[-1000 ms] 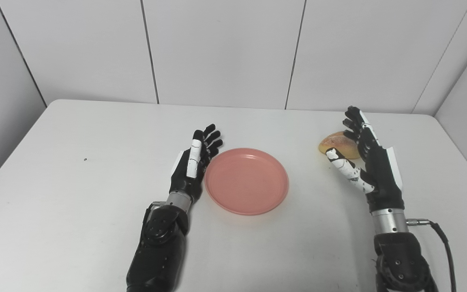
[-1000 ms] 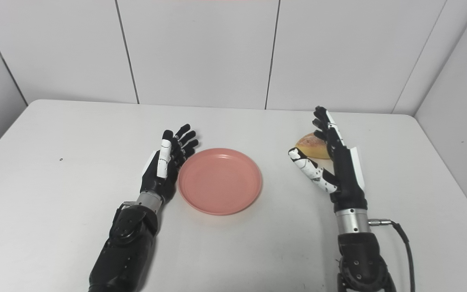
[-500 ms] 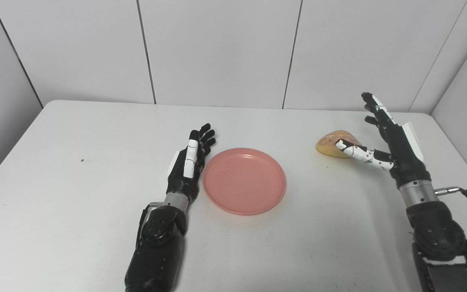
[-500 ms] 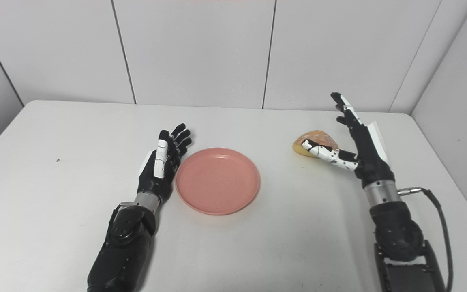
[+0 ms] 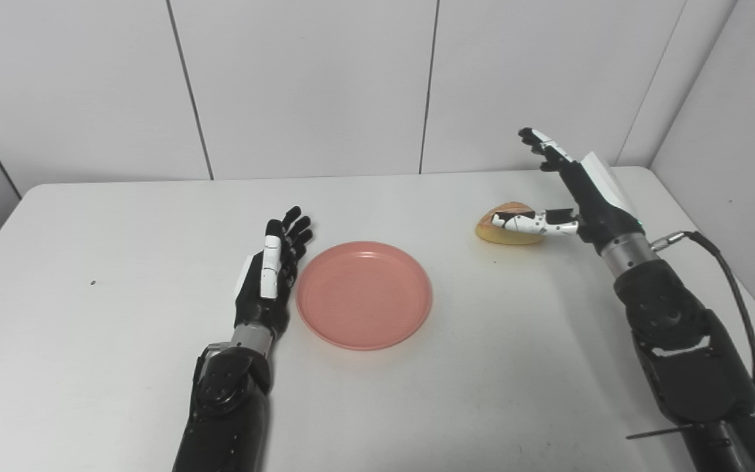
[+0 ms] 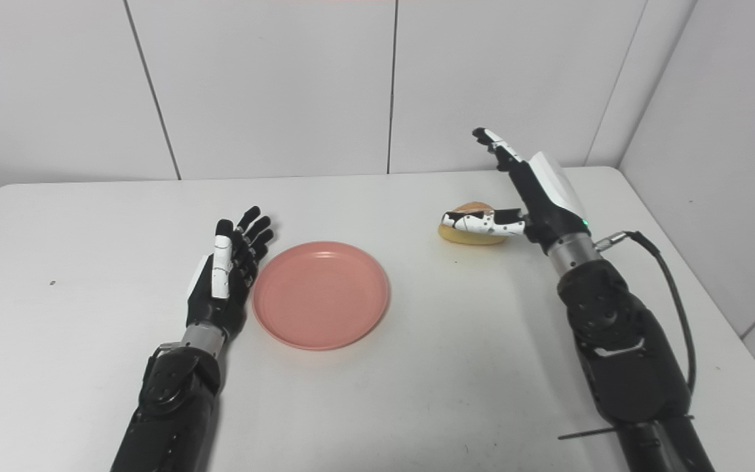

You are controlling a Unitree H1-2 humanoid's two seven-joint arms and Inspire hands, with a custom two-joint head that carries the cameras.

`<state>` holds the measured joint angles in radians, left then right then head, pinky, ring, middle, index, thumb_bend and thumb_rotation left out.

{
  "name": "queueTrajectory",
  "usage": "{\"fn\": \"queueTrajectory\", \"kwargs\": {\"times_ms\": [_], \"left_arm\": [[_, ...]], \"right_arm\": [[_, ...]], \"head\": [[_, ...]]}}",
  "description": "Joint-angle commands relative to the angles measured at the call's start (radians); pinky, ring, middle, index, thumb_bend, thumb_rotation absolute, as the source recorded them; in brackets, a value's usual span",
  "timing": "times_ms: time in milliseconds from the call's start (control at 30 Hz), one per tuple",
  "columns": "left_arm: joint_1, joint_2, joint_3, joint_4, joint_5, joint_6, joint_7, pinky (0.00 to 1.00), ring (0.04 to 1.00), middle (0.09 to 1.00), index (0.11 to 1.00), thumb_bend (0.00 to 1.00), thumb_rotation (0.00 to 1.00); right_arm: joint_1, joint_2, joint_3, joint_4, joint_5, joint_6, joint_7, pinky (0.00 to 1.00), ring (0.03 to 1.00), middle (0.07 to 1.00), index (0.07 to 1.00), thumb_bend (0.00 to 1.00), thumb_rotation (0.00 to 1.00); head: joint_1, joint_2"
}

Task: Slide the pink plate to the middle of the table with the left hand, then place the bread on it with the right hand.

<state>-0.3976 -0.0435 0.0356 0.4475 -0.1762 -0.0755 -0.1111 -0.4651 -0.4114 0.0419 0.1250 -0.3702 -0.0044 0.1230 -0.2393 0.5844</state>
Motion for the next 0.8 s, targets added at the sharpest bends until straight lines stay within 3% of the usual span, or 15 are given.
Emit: {"fn": "queueTrajectory", "kwargs": {"times_ms": [0, 300, 500, 767], "left_arm": [[0.007, 0.009, 0.007, 0.007, -0.013, 0.003, -0.012, 1.0, 0.938, 0.935, 0.909, 0.77, 1.0], [0.008, 0.012, 0.024, 0.013, -0.021, -0.002, -0.031, 1.0, 0.927, 0.94, 0.91, 0.76, 1.0], [0.008, 0.013, 0.033, 0.014, -0.031, 0.0, -0.036, 1.0, 0.927, 0.932, 0.901, 0.77, 1.0], [0.008, 0.016, 0.04, 0.014, -0.034, 0.004, -0.041, 1.0, 0.927, 0.928, 0.896, 0.76, 1.0]], "right_arm": [[-0.064, -0.031, 0.003, -0.001, -0.017, -0.003, -0.002, 0.83, 0.897, 0.912, 0.905, 0.69, 0.34], [-0.121, -0.035, 0.037, 0.078, -0.083, 0.021, -0.005, 0.77, 0.872, 0.913, 0.898, 0.7, 0.3], [-0.151, -0.049, 0.063, 0.136, -0.145, 0.0, -0.019, 0.74, 0.86, 0.911, 0.901, 0.7, 0.28], [-0.2, -0.077, 0.102, 0.211, -0.178, -0.016, -0.002, 0.79, 0.898, 0.914, 0.903, 0.72, 0.29]], "head": [[-0.004, -0.001], [-0.029, -0.012], [-0.036, -0.014], [-0.048, -0.019]]}}
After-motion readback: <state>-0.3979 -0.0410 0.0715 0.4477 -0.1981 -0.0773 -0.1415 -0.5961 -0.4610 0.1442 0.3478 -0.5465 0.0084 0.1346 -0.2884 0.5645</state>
